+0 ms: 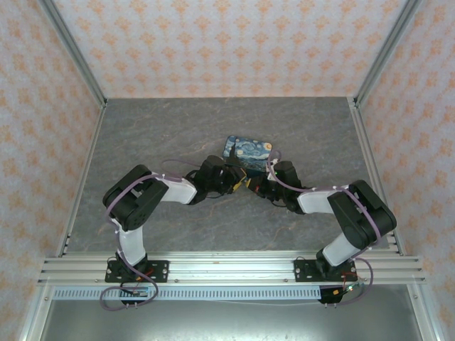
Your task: Unlock a padlock with a key
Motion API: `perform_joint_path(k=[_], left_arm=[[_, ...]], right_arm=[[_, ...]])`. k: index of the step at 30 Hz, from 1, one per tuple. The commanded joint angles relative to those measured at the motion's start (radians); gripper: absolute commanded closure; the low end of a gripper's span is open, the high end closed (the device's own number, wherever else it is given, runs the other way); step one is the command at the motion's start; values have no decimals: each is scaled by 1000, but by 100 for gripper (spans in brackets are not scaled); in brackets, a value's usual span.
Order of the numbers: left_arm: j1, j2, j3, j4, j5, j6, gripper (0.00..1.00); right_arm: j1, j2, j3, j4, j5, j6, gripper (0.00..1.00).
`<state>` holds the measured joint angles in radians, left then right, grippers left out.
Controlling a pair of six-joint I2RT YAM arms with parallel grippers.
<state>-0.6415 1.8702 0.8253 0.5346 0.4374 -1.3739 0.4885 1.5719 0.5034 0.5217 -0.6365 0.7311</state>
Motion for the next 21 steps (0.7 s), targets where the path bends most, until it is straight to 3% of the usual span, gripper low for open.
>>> perform_joint_path(k=[1,12,21], left_arm=[[-12,21,25,24,-6,-21,60],[-13,19,33,18,-18,-21,79],[-13,-30,23,-1,-34,-20,96]], right_arm=[[6,1,29,46,-26,18,100],[6,-34,39,14,-25,12,100],[1,-177,50,-258,96,-189,60]])
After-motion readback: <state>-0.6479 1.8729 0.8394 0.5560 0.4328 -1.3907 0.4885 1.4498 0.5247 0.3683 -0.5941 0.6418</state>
